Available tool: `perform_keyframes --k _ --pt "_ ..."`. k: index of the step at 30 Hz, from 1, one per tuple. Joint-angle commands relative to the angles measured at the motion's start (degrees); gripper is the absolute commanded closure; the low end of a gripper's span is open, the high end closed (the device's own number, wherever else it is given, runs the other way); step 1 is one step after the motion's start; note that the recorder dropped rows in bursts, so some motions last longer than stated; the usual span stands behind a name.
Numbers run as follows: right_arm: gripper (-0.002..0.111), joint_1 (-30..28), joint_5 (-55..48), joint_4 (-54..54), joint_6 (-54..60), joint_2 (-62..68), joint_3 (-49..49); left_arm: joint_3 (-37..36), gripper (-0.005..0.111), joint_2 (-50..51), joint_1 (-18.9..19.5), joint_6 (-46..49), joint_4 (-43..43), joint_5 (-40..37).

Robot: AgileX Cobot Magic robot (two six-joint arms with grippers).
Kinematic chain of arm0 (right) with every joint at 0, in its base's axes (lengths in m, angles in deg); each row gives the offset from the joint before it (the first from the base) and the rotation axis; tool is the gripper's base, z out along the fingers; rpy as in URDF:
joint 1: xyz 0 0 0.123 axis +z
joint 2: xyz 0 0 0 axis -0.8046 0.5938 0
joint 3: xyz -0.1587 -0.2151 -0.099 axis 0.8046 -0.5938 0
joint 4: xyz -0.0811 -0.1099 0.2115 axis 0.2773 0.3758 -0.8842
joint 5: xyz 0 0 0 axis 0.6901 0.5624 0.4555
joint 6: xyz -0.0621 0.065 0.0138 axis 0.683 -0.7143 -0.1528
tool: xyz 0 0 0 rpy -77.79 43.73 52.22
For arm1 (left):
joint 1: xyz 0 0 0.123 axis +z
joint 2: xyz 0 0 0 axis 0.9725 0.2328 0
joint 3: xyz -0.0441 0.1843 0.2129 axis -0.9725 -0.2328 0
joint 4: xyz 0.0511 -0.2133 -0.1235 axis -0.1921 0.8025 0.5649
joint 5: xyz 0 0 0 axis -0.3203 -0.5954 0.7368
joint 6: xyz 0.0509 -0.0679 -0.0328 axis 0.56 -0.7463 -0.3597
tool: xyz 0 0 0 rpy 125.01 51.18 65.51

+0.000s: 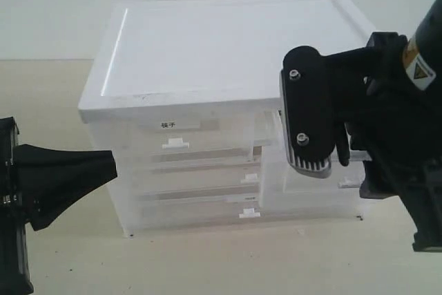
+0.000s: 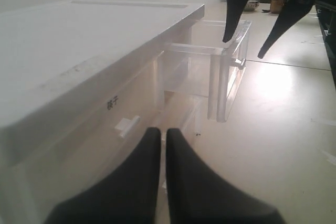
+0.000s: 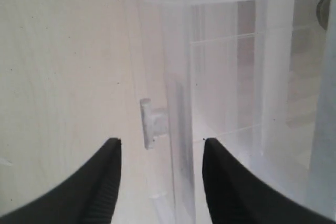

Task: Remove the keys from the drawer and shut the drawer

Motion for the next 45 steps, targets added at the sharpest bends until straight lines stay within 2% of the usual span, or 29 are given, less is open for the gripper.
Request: perform_keyframes --k 1,3,5,6,18,26,29,35,42,45 --pt "0.067 0.2 0.0 0.1 -0.2 -0.2 -0.2 0.0 0.102 0.2 -0.3 0.0 -0.1 0.6" --pt "0.079 0.2 0.0 -0.8 -0.2 -0.2 -0.2 0.0 0.102 0.2 -0.3 0.0 -0.1 0.6" --pt "0.102 0.2 0.0 -2.1 0.6 -0.3 -0.2 0.0 0.102 0.2 -0.3 0.0 -0.1 0.6" --pt "0.108 0.2 0.0 -3.2 0.9 -0.6 -0.2 0.0 0.102 0.2 -0.3 0.0 -0.1 0.6" --pt "0.108 0.2 0.0 -9.7 5.2 -13.2 -0.4 0.0 0.102 0.2 -0.3 0.3 0.4 0.6" --pt "0.108 0.2 0.0 -6.1 6.9 -14.6 -6.7 0.0 0.102 2.0 -0.4 0.3 0.1 0.6" --pt "0.108 0.2 0.0 -3.5 7.0 -14.6 -7.6 0.1 0.102 3.2 -3.5 2.3 1.2 0.6" --pt "0.108 0.2 1.1 -2.3 7.0 -14.2 -7.6 2.6 0.102 9.6 -10.5 8.5 9.1 0.6" --pt "0.108 0.2 0.0 -11.0 9.5 -13.5 -7.6 4.8 0.102 17.0 -11.5 13.8 22.3 0.6" --pt "0.108 0.2 0.0 -16.3 11.4 -13.7 -7.6 5.5 0.102 18.5 -11.5 14.3 23.8 0.6"
